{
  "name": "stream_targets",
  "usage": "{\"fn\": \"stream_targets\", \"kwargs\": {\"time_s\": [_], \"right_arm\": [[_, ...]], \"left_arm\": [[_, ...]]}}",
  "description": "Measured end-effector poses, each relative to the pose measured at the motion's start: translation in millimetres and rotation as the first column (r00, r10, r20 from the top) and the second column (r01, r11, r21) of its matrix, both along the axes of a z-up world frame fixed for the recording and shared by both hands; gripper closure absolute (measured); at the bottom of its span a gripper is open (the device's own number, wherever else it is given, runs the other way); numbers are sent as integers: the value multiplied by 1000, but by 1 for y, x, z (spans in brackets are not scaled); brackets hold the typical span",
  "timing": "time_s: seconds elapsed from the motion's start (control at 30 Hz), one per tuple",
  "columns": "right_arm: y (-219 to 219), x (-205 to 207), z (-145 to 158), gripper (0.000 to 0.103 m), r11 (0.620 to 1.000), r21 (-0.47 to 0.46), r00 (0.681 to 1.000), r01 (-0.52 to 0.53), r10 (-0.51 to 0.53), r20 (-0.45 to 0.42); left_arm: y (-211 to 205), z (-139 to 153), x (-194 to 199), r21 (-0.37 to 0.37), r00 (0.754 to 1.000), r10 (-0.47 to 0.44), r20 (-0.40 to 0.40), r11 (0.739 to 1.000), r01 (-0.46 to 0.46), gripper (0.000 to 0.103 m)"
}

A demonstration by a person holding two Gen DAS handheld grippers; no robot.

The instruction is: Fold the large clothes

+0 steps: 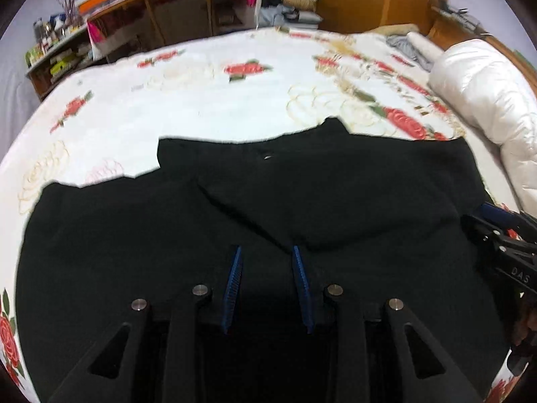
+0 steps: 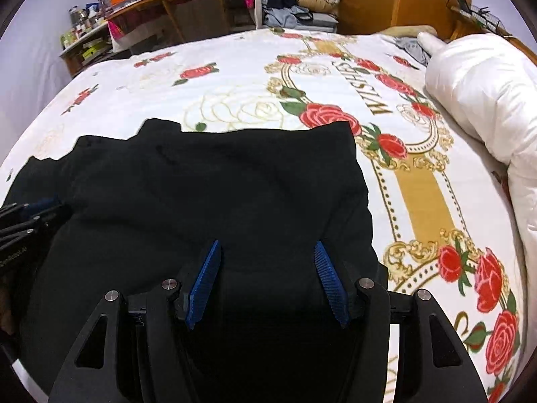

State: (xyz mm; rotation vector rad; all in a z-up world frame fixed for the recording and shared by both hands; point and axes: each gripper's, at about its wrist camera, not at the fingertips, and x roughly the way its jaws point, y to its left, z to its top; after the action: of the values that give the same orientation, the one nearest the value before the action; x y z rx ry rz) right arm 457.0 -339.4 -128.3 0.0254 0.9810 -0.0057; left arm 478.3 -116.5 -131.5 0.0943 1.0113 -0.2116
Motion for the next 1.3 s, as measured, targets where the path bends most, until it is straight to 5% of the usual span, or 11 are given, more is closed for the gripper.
{"fn": "stream_targets", "kwargs": {"time_s": [0.17,0.33,0.5,0.6,0.77,0.87,1.03,1.3], "right_arm": [[-6,13,-12,45,1000,20,999,4,-3,-40],[-15,2,12,44,998,70,1000,-2,3,-13],[-45,-44,38,41,981,195,998,-3,-11,69],[-56,-63,33,31,970,242,999,-9,-3,50],[-69,-84,17,31,957,290,1000,2,-5,10],[-77,-93,10,30,942,334,1000,8,-7,-5],[-89,-100,-8,26,914,405,999,21,-6,-38],[-100,-98,-38,24,841,541,998,24,14,-66]], "left_arm": [[-2,-12,10,17,999,12,-34,1000,-11,67],[16,14,-4,13,1000,19,13,1000,-19,68],[78,50,-43,-20,992,64,113,998,-62,68],[120,61,-68,-26,983,107,147,994,-105,68],[183,65,-101,-47,972,177,152,984,-172,62],[217,59,-118,-97,967,216,133,974,-204,50],[260,24,-127,-218,961,276,13,939,-267,48],[263,-18,-124,-359,963,263,-56,895,-265,31]]}}
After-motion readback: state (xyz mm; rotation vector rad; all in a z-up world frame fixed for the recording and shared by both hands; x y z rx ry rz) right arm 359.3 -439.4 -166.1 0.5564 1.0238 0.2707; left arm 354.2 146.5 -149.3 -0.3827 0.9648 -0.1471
